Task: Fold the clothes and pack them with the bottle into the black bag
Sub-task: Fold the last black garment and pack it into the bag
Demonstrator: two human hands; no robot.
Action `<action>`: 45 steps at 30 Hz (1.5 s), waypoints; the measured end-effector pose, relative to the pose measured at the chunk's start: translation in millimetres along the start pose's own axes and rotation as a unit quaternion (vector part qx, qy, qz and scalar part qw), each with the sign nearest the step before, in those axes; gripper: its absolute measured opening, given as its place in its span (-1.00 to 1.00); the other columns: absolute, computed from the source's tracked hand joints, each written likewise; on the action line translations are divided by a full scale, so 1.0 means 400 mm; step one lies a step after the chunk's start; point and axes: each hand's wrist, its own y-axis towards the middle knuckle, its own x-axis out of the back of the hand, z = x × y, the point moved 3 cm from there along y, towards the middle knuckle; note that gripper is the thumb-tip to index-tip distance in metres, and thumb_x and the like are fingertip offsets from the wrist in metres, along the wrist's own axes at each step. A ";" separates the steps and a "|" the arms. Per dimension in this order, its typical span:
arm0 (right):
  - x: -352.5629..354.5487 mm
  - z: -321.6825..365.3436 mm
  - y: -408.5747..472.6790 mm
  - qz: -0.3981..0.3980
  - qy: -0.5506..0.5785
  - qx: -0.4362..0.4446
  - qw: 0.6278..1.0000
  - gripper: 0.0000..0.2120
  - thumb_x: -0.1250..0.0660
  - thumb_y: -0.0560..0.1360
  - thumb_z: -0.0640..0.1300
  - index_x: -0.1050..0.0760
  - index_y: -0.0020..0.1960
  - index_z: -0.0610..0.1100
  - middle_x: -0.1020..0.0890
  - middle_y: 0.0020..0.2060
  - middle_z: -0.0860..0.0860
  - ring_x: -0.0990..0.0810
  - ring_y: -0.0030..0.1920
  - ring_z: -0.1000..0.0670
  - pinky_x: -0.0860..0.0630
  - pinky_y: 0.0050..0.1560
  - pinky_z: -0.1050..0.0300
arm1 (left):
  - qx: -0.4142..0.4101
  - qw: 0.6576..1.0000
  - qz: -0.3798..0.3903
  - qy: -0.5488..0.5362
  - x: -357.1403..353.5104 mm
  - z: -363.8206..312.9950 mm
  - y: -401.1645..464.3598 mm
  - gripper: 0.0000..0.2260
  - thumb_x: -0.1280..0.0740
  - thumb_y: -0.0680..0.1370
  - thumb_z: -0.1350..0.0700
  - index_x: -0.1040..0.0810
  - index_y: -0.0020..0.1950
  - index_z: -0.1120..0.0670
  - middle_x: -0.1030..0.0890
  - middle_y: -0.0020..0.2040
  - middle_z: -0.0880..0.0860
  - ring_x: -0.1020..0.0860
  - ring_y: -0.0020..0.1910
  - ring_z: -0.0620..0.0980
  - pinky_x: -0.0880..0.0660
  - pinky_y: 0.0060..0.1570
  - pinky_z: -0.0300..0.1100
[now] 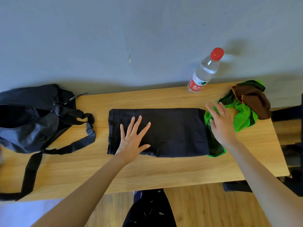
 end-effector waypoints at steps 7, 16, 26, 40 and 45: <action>-0.074 0.106 -0.009 0.046 -0.028 0.065 0.996 -0.48 -0.27 0.56 -0.12 -0.23 0.49 -0.09 -0.24 0.48 -0.13 -0.14 0.48 -0.22 -0.14 0.45 -0.19 | 0.020 0.999 -0.032 0.002 -0.045 0.088 -0.045 -0.25 -0.16 0.47 -0.29 0.24 0.48 -0.19 0.12 0.56 0.08 0.25 0.49 0.11 0.15 0.33 0.35; -0.143 0.140 -0.063 0.062 -0.076 0.045 0.994 -0.36 -0.30 0.52 0.07 -0.16 0.51 -0.01 -0.16 0.51 -0.09 -0.09 0.50 -0.22 0.02 0.47 -0.20 | -0.032 0.999 -0.014 0.032 -0.039 0.201 -0.024 -0.32 0.19 0.43 -0.43 0.32 0.46 -0.23 0.29 0.53 -0.02 0.35 0.48 0.06 0.25 0.33 0.35; -0.156 0.230 -0.159 0.015 -0.066 0.042 0.997 -0.49 -0.43 0.42 0.04 -0.46 0.29 -0.15 -0.49 0.06 -0.14 -0.49 0.02 -0.22 -0.44 0.03 -0.15 | 0.021 0.990 -0.137 0.026 0.039 0.173 -0.074 -0.41 -0.46 0.44 0.06 -0.35 0.43 -0.02 -0.35 0.37 0.19 -0.32 0.31 0.20 -0.39 0.17 0.15; -0.179 0.237 -0.226 0.044 -0.060 0.185 0.980 -0.46 -0.40 0.47 -0.11 -0.34 0.42 -0.05 -0.32 0.45 -0.03 -0.16 0.45 -0.05 -0.33 0.36 -0.15 | -0.207 0.976 -0.019 0.060 -0.108 -0.067 -0.163 -0.48 -0.11 0.63 -0.04 0.05 0.53 -0.15 0.07 0.57 -0.01 0.13 0.53 0.06 0.17 0.45 0.14; -0.183 0.222 -0.252 0.051 -0.069 0.187 0.979 -0.50 -0.29 0.53 0.04 -0.32 0.44 -0.03 -0.29 0.46 -0.03 -0.14 0.44 -0.03 -0.33 0.32 -0.10 | -0.188 0.977 -0.032 0.090 -0.124 -0.056 -0.180 -0.52 -0.07 0.62 -0.09 -0.04 0.52 -0.16 0.03 0.56 -0.02 0.10 0.54 0.05 0.13 0.43 0.24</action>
